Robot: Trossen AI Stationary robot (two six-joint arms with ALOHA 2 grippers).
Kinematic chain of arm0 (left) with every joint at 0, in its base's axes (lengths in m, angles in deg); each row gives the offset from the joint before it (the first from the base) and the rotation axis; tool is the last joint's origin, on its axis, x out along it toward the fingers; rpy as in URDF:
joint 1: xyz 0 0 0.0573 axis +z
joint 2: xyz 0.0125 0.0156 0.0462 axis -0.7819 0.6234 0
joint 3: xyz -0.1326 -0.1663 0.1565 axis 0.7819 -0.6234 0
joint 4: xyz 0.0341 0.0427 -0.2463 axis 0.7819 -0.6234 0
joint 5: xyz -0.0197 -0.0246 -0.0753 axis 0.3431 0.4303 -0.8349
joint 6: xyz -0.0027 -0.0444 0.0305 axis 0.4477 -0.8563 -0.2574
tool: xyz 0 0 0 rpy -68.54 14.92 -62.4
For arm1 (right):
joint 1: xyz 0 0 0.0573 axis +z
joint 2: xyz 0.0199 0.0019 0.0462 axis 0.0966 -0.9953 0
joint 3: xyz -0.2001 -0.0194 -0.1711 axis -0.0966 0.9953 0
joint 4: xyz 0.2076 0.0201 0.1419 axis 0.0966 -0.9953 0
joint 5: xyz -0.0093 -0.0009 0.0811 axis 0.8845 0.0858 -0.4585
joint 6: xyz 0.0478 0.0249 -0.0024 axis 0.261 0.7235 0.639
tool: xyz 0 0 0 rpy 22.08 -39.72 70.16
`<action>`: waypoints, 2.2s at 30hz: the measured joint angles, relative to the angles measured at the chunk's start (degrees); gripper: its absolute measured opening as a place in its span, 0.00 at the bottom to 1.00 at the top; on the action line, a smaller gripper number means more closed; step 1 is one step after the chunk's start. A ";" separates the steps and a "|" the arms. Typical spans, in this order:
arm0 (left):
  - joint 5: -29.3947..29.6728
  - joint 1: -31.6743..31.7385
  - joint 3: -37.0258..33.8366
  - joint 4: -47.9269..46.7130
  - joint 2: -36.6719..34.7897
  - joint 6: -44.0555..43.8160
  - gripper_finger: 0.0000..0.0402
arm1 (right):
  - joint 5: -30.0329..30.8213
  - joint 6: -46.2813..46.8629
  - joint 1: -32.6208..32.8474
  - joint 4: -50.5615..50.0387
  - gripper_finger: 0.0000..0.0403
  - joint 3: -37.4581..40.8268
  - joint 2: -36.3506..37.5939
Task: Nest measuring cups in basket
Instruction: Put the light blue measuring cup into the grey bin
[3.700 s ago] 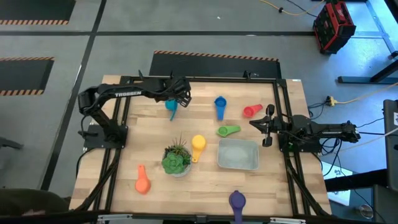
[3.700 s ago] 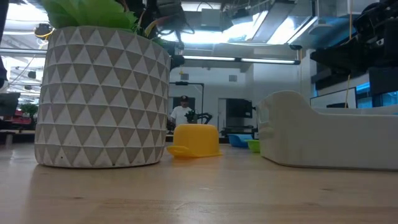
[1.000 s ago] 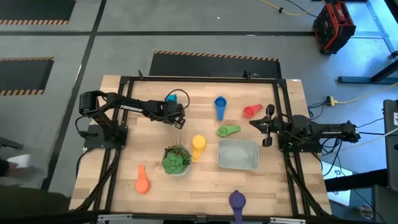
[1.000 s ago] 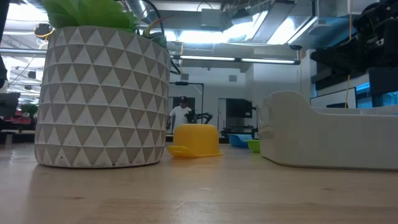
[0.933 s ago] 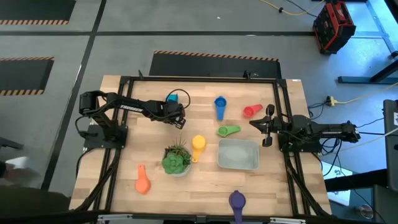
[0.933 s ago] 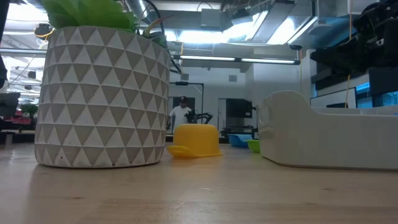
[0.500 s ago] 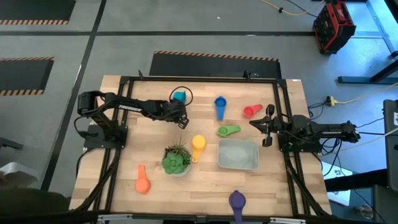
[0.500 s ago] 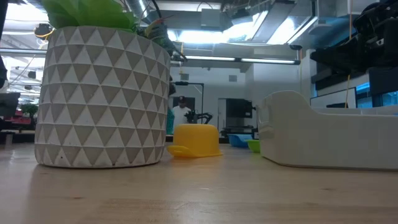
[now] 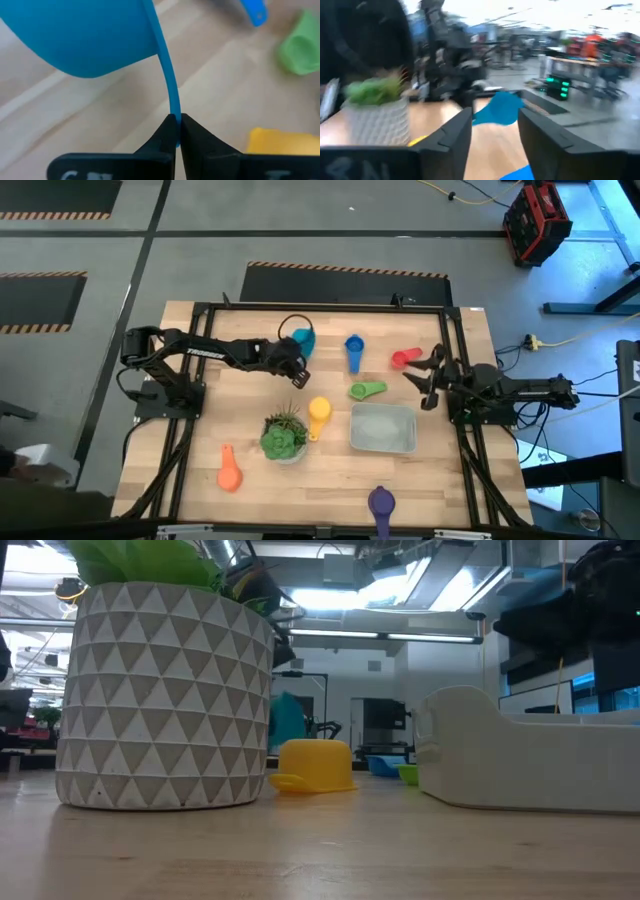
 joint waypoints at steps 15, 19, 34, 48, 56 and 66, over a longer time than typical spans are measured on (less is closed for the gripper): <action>-23.17 -0.01 0.00 12.90 0.02 3.05 0.01 | 2.82 -4.42 0.00 -1.64 0.48 -11.94 -6.61; -29.07 -0.01 0.00 16.43 0.02 3.03 0.01 | 3.19 -7.08 -0.05 -6.38 0.48 -18.76 -12.39; -39.06 -0.01 0.00 19.21 0.04 3.00 0.01 | 0.31 -11.07 -5.00 -20.96 0.48 -43.38 -39.87; -39.51 -0.95 0.00 18.92 0.04 2.95 0.01 | -10.04 -18.80 -10.53 -21.01 0.48 -54.34 -65.14; -39.27 -1.74 0.00 18.87 0.04 2.88 0.01 | -15.44 -21.40 -10.86 -20.78 0.48 -58.28 -75.37; -39.25 -1.78 0.00 18.77 0.04 2.90 0.01 | -17.95 -21.44 -10.88 -20.64 0.48 -60.00 -82.47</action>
